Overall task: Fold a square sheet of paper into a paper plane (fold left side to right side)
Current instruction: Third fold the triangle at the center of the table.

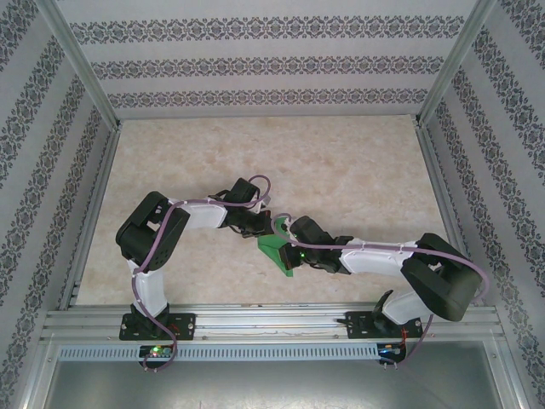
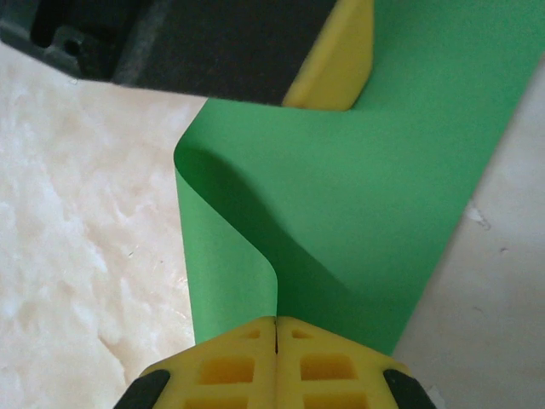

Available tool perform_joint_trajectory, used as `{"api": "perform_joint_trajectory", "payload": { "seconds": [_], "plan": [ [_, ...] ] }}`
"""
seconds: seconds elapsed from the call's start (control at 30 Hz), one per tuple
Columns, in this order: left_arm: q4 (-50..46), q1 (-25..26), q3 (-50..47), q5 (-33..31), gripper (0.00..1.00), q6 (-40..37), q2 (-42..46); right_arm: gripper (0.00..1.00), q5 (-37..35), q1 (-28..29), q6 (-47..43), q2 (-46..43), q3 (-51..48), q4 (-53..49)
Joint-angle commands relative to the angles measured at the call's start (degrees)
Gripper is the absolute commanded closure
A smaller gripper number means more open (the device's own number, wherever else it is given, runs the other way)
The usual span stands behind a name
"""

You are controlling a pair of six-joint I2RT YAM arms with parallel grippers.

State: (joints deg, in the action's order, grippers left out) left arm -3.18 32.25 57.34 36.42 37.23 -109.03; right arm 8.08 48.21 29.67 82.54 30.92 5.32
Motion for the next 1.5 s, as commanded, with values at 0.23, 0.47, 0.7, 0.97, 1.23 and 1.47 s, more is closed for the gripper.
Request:
{"api": "perform_joint_trajectory", "payload": {
  "seconds": [0.23, 0.47, 0.7, 0.97, 1.23, 1.47],
  "plan": [
    [-3.96, 1.5, -1.28, -1.27, 1.0, -1.31, -1.38, 1.0, -0.91, -0.83, -1.1, 2.1, 1.86, -0.99],
    [-3.77, 1.61, -1.27, -1.27, 1.0, -1.24, -1.51, 1.0, -0.91, -1.07, -1.38, 2.12, 2.19, -1.03],
    [-3.56, 1.59, -1.41, -1.18, 1.0, -1.11, -1.68, 1.0, -0.72, -1.6, -1.8, 1.84, 2.13, -1.45],
    [-3.4, 1.61, -1.44, -1.09, 1.0, -0.96, -1.64, 1.0, -0.69, -1.93, -2.2, 1.9, 2.37, -1.54],
    [-3.26, 1.59, -1.37, -1.09, 1.0, -0.76, -1.76, 1.0, -0.34, -2.23, -2.49, 1.94, 2.74, -1.74],
    [-3.2, 1.68, -1.39, -1.01, 1.0, -0.67, -1.71, 1.0, 0.1, -2.33, -2.82, 2.51, 3.38, -1.96]
  ]
}}
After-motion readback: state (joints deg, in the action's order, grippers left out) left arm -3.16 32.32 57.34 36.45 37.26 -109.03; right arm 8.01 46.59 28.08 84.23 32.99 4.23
